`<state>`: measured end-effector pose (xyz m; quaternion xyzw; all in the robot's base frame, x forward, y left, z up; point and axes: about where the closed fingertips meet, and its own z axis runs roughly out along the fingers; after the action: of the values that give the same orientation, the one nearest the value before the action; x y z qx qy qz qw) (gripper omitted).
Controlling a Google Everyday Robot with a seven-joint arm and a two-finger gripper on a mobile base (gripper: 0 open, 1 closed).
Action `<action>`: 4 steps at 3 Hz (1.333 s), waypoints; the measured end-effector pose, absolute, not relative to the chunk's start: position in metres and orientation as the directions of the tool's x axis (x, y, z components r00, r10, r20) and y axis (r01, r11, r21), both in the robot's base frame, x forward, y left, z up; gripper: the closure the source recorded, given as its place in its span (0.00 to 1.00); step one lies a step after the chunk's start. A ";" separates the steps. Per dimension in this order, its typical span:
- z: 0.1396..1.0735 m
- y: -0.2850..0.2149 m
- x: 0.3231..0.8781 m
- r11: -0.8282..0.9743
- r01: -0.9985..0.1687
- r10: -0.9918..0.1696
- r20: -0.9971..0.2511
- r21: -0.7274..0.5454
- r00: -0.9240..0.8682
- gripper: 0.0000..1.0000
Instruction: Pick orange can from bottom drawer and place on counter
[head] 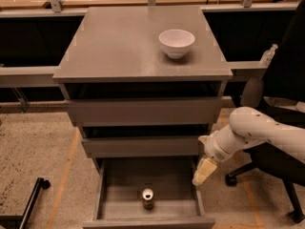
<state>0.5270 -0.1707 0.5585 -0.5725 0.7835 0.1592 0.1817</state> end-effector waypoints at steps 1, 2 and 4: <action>0.558 -0.171 0.527 0.294 -0.955 -0.839 -0.467 0.042 -0.279 0.00; 0.536 -0.160 0.530 0.278 -0.959 -0.847 -0.456 0.060 -0.275 0.00; 0.466 -0.148 0.556 0.283 -0.957 -0.846 -0.455 0.058 -0.278 0.00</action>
Offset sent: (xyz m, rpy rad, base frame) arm 0.0087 0.0229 -0.0508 -0.0162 0.0468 0.0355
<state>0.5560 -0.1480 0.4663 -0.5761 0.7826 0.1627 0.1708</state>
